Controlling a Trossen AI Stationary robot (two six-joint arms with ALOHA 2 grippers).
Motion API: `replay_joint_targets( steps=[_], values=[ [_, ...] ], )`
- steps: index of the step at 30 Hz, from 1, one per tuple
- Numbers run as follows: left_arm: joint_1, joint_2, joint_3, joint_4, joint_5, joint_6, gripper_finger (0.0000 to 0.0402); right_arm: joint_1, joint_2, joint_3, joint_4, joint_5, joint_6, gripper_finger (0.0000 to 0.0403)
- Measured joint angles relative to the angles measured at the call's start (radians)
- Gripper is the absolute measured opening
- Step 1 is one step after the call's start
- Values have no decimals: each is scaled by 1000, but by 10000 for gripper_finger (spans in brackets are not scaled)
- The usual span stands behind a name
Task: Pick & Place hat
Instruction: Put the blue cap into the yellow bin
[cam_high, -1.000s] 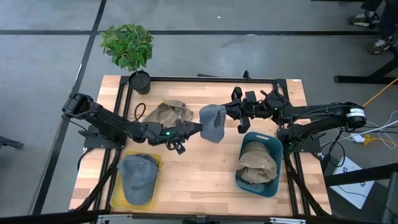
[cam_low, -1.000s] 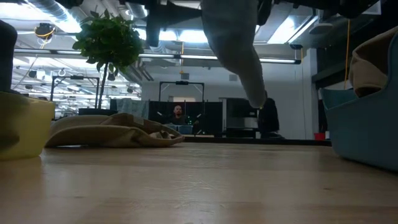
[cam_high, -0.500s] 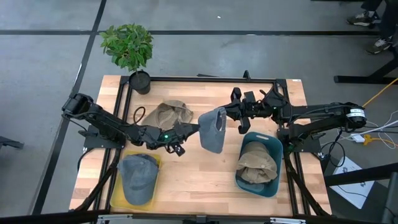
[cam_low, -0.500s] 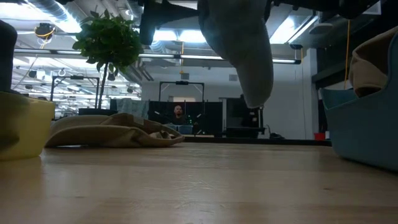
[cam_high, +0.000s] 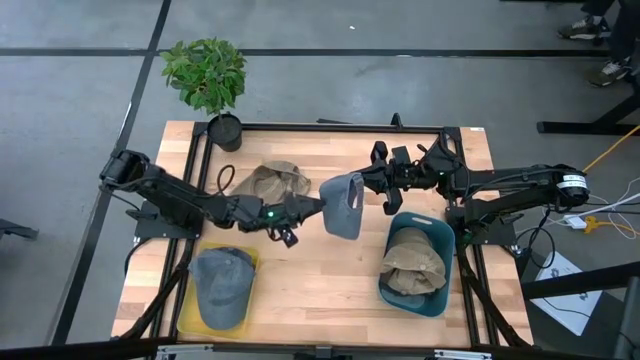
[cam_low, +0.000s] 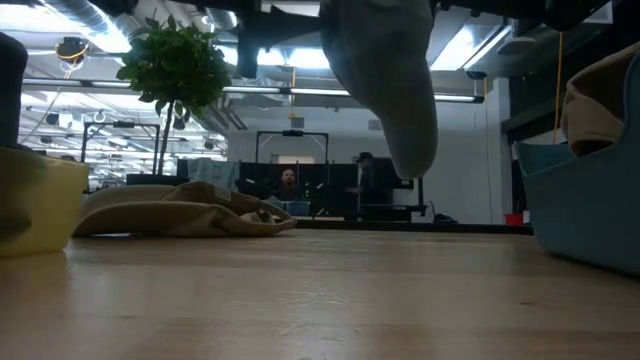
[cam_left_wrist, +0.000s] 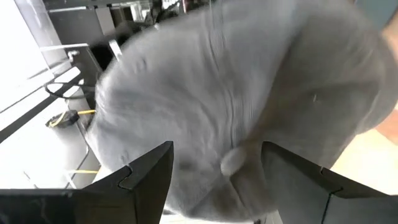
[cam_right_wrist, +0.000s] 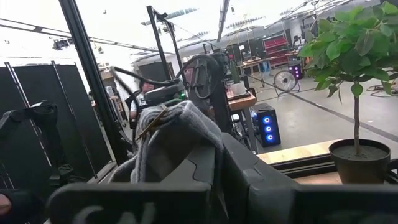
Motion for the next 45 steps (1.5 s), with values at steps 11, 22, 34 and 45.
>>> replay_joint_targets(
  steps=[11,22,34,45],
  values=[
    [103,0,0,14,275,-2,239,0,0,0,0,1,0,15],
    [149,0,0,65,387,-154,201,0,0,0,-34,38,1,15],
    [174,5,0,41,354,-314,21,0,0,0,-56,38,-55,21],
    [135,3,0,-152,60,-418,22,0,-3,0,-224,135,-200,118]
  ],
)
